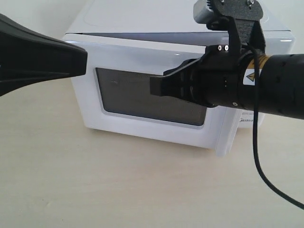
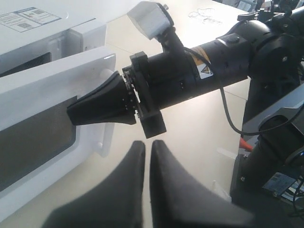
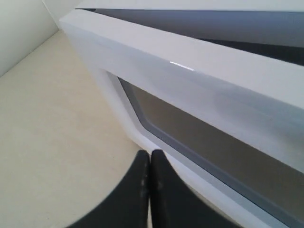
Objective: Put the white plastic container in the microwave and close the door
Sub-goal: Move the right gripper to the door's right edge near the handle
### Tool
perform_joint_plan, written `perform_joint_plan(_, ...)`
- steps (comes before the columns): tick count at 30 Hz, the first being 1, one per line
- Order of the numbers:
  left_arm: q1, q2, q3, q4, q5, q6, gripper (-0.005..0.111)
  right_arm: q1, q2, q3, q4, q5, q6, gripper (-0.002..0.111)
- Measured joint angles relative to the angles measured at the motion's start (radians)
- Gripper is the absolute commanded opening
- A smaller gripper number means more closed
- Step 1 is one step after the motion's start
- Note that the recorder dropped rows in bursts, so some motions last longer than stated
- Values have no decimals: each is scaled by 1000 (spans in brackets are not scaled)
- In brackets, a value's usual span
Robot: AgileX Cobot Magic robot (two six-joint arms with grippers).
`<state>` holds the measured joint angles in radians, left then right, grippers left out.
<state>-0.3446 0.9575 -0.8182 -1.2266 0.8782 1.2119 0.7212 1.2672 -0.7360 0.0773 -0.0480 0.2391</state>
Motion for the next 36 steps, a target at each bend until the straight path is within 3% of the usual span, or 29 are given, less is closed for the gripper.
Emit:
perform_joint_plan(11,0,0,0,0,0,0,4,0,0,0,-25,15,16,0)
perform_joint_plan(19,0,0,0,0,0,0,4,0,-24,0,-347,-62,378,0)
perform_joint_plan(23,0,0,0,0,0,0,4,0,-24,0,-330,-57,420,0)
perform_joint_plan(26,0,0,0,0,0,0,4,0,-25,0,-158,-43,246,0)
perform_joint_plan(33,0,0,0,-2,0,0,4,0,-30,0,396,-42,-502,0)
perform_joint_plan(36,0,0,0,-2,0,0,4,0,-30,0,568,-70,-682,0)
